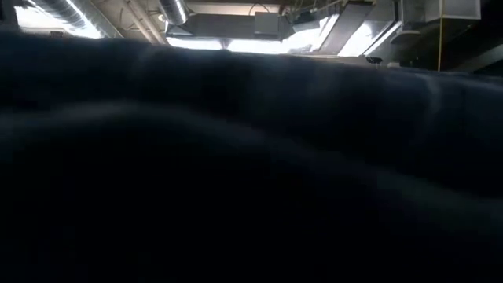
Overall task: Fold Laundry from Bin
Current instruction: Fold the blue shirt
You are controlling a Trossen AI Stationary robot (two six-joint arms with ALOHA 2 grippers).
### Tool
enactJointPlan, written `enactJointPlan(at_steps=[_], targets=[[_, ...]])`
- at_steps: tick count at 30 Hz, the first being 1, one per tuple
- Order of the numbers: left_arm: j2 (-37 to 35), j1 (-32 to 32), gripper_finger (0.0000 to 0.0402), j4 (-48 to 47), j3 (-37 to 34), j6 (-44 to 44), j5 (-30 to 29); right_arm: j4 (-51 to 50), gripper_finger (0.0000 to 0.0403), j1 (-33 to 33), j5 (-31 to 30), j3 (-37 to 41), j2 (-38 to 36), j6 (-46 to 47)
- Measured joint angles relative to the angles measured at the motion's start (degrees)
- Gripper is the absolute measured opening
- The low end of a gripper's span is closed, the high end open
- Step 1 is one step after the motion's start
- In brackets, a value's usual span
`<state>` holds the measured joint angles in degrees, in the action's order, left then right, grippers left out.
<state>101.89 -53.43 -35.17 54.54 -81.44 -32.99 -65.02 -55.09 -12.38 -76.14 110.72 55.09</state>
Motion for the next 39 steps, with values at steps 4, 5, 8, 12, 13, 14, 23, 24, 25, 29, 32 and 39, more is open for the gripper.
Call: enactJointPlan(at_steps=[4, 5, 8, 12, 13, 14, 23, 24, 25, 29, 32, 39], targets=[[0.63, 0.32, 0.0, 0.45, -2.04, -1.06, -0.09, 2.46, 0.017, 0.02, 0.0, 2.1, -0.25, 0.16], [0.63, 0.58, 0.0, 0.49, -2.38, -0.92, -0.33, 2.5, 0.017, 0.02, 0.02, 2.09, -0.25, 0.16], [0.63, 1.76, 0.0, -0.24, -2.69, -0.65, -0.55, 2.76, 0.017, 0.02, 0.29, 1.87, -0.21, 0.16], [0.71, 4.07, 0.0, -1.44, -2.8, 0.86, -1.71, 2.92, 0.017, 0.04, 1.7, 0.8, -0.07, 0.15], [0.76, 4.81, 0.0, -1.59, -2.86, 1.84, -2.34, 3.07, 0.017, 0.04, 2.41, 0.42, -0.04, 0.08], [0.83, 5.66, 0.0, -1.65, -2.89, 2.59, -2.99, 3.26, 0.017, 0.04, 3.12, 0.05, 0.01, -0.06], [0.92, 16.55, 0.0, -0.92, -2.95, 13.85, -4.72, 4.0, 0.017, 0.02, 9.89, -2.4, 0.12, -2.95], [0.92, 17.97, 0.0, -0.64, -2.95, 15.03, -4.76, 4.06, 0.017, 0.02, 9.99, -2.45, 0.12, -2.9], [0.92, 19.35, 0.0, -0.15, -2.95, 16.02, -4.81, 4.15, 0.017, 0.02, 10.03, -2.47, 0.12, -2.9], [0.92, 23.31, 0.0, -0.17, -1.28, 20.46, -3.64, 4.13, 0.017, 0.02, 10.03, -2.49, 0.12, -2.88], [0.92, 24.79, 0.0, -1.11, 1.34, 26.9, -1.28, 4.13, 0.017, 0.0, 10.03, -2.51, 0.12, -2.88], [0.92, 25.12, 0.0, -9.22, 9.62, 32.38, 1.66, 4.11, 0.017, -0.02, 10.01, -2.51, 0.12, -2.9]])
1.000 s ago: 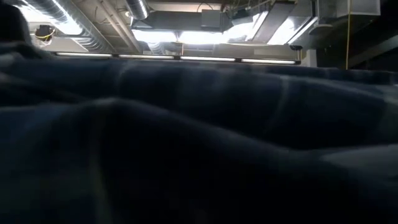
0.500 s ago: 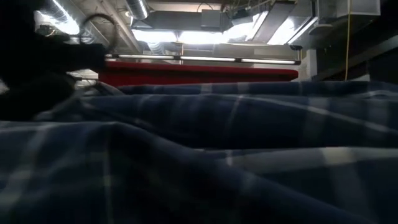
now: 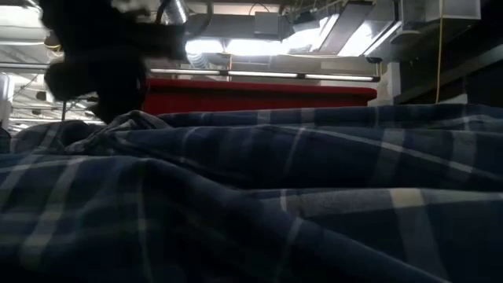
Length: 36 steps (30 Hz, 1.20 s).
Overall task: Fold Laundry from Bin
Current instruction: Fold the blue shirt
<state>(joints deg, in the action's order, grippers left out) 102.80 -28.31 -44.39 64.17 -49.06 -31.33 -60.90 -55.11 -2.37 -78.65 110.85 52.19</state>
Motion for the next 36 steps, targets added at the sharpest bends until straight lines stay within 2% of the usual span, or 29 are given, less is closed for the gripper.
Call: enactJointPlan(at_steps=[4, 7, 12, 16, 20, 29, 36], targets=[[0.0, -1.0, 0.0, -6.84, 6.12, 0.82, 0.73, 0.0, 0.017, 0.01, 0.27, -0.01, 0.0, 0.0], [0.0, -2.0, 0.0, -8.53, 10.6, 1.58, 2.09, -0.65, 0.017, 0.02, 0.46, -0.64, 0.0, -0.03], [0.0, -4.08, 0.0, -2.52, 15.33, 2.12, 2.45, -3.57, 0.017, -0.04, 0.2, -5.42, 0.0, -2.2], [0.0, -6.15, 0.0012, 9.23, 15.54, 8.59, 2.58, -6.26, 0.017, -0.04, -0.66, -9.97, 0.0, -4.95], [0.0, -7.98, 0.0046, 16.34, 15.56, 13.62, 2.6, -6.31, 0.017, -0.09, 0.37, -13.63, -0.01, -7.01], [0.0, -9.51, 0.0137, 17.03, 14.3, 13.64, 2.57, -0.14, 0.017, -2.93, 2.57, -15.85, 0.12, -7.19], [0.0, -10.02, 0.0172, 16.9, 11.51, 10.48, 2.58, 3.1, 0.017, -7.03, 3.39, -15.85, 3.47, -7.12]])
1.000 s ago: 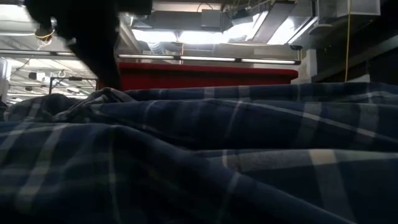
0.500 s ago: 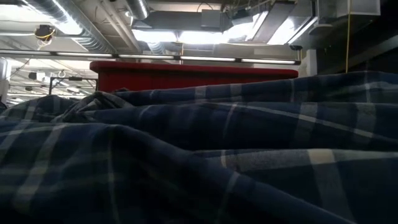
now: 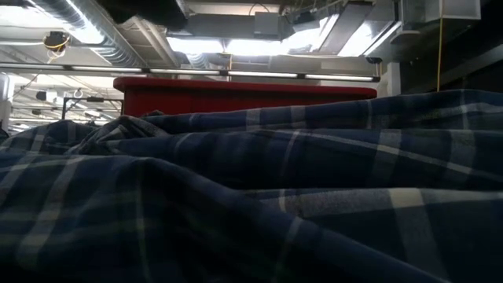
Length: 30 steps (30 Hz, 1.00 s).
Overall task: Fold Laundry from Bin
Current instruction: Fold the blue shirt
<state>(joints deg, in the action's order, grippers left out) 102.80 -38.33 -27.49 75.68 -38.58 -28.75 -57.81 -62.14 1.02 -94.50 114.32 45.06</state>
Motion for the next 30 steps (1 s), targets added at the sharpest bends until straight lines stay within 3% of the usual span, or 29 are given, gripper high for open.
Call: enactJointPlan(at_steps=[13, 30], targets=[[0.0, -0.15, 0.0175, 1.73, -1.86, -1.82, -0.03, -6.23, 0.017, -1.59, 0.04, 0.04, 1.82, 4.18], [0.0, -0.11, 0.0174, 1.97, -1.86, -1.8, -0.05, -6.57, 0.0168, -1.58, 1.78, -0.22, 11.64, 1.98]])
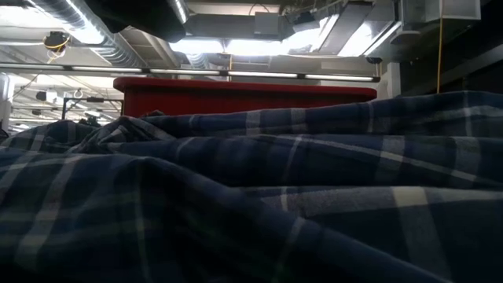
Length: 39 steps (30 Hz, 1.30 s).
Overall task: Fold Laundry from Bin
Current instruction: Fold the blue shirt
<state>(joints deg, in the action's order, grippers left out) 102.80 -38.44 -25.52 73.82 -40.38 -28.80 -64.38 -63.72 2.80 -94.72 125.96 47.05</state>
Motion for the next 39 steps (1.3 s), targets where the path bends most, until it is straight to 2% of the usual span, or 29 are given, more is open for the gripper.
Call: enactJointPlan(at_steps=[4, 10, 12, 18, 23, 29, 34, 39], targets=[[0.0, 0.0, 0.0174, 0.3, 0.0, 0.0, -0.01, 0.04, 0.0136, 0.11, 1.32, 0.04, 0.28, 0.02], [0.0, 0.0, 0.0174, 0.8, 0.0, 0.0, -0.02, 0.17, 0.003, 0.02, 1.33, 0.08, 0.32, -0.02], [0.0, 0.0, 0.0174, 0.86, 0.0, 0.0, -0.02, 0.17, 0.001, 0.11, 1.29, 0.15, 0.11, -0.04], [-0.02, 0.0, 0.0174, 4.27, 0.0, 0.04, -0.02, -3.51, 0.0029, 2.04, 2.2, -3.41, 0.24, -1.97], [-0.02, -0.35, 0.0174, 9.18, 0.0, 2.07, -0.09, -12.18, 0.0007, 5.02, 1.27, -10.64, 0.15, -5.96], [0.25, -0.7, 0.0174, 10.01, 0.0, 3.41, -0.21, -21.66, 0.0015, 8.03, -8.4, -19.36, 0.08, -8.8], [3.13, -0.47, 0.0174, 9.88, 0.04, 3.39, -0.5, -22.47, 0.0005, 10.49, -17.69, -23.73, -0.01, -14.18], [5.94, -0.45, 0.0173, 9.89, 0.04, 3.4, -0.2, -22.14, 0.0009, 13.9, -23.53, -24.13, -0.01, -19.57]])
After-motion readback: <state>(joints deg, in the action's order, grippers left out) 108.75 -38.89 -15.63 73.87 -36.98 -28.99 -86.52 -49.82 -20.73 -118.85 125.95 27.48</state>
